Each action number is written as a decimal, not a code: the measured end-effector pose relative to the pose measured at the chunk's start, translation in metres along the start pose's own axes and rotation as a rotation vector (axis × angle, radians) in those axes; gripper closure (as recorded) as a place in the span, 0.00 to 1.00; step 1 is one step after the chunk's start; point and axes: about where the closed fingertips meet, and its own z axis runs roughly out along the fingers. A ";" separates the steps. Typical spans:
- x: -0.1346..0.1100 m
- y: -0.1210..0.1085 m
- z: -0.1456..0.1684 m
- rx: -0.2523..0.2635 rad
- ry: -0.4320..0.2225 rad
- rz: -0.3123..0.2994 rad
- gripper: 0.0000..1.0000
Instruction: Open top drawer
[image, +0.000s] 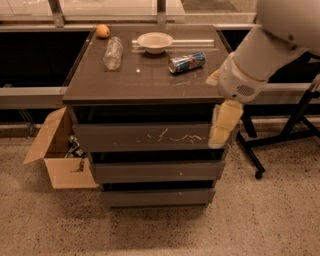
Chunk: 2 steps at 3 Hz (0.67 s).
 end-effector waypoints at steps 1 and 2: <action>-0.015 0.004 0.051 -0.070 -0.050 -0.003 0.00; -0.015 0.004 0.051 -0.070 -0.050 -0.003 0.00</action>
Offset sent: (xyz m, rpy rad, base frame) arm 0.0056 0.0245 -0.0322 0.0420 0.0437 0.0270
